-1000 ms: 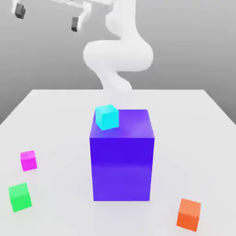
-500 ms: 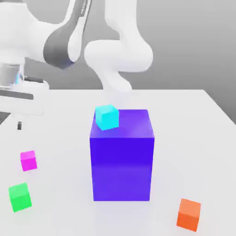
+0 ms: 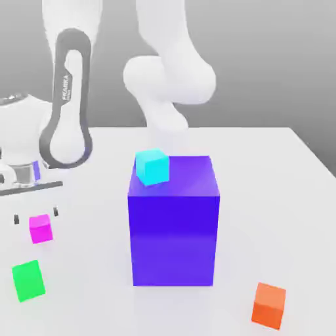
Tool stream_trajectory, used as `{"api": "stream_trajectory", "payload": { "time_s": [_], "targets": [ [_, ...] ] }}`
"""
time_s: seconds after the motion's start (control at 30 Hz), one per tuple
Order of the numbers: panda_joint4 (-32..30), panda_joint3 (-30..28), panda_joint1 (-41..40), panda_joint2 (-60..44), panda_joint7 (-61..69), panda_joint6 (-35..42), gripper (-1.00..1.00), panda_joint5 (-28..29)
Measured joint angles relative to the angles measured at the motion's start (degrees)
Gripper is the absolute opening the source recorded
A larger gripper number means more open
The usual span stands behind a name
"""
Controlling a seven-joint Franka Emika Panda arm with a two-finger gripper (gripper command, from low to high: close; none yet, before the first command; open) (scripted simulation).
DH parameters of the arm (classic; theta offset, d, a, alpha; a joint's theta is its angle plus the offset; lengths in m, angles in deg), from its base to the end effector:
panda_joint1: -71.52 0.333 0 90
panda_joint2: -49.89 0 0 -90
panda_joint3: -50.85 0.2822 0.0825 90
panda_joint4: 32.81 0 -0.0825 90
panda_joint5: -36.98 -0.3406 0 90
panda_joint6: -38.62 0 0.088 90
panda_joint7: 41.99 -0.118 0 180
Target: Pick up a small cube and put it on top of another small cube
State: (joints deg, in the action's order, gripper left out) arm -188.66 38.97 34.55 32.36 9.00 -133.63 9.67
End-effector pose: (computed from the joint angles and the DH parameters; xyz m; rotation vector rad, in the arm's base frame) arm 0.2082 -0.3018 0.1325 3.0697 -0.6641 0.0016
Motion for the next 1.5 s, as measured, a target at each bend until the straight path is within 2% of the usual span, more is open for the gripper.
{"api": "stream_trajectory", "payload": {
  "time_s": [0.03,0.27,0.37,0.47,0.57,1.27,1.43,1.47,1.5],
  "targets": [
    [0.3,1.5,-1.3,-1.0,0.8,-0.8,-1.00,-0.9],
    [0.2,1.3,-1.1,-0.8,0.6,-0.5,-1.00,-0.8],
    [-1.3,-4.7,3.4,4.3,-4.6,3.1,-1.00,5.8],
    [-3.0,-10.3,6.5,10.7,-12.5,7.4,-1.00,16.6],
    [-2.2,-11.3,7.9,12.8,-19.1,10.2,-1.00,21.1],
    [13.3,-7.7,20.4,10.3,-57.6,23.1,-1.00,22.5],
    [14.6,-4.2,18.7,1.5,-54.8,16.0,-1.00,16.3],
    [14.7,-3.6,18.3,0.4,-54.3,15.1,1.00,15.5],
    [14.7,-3.6,18.3,0.4,-54.3,15.1,1.00,15.5]
  ]
}}
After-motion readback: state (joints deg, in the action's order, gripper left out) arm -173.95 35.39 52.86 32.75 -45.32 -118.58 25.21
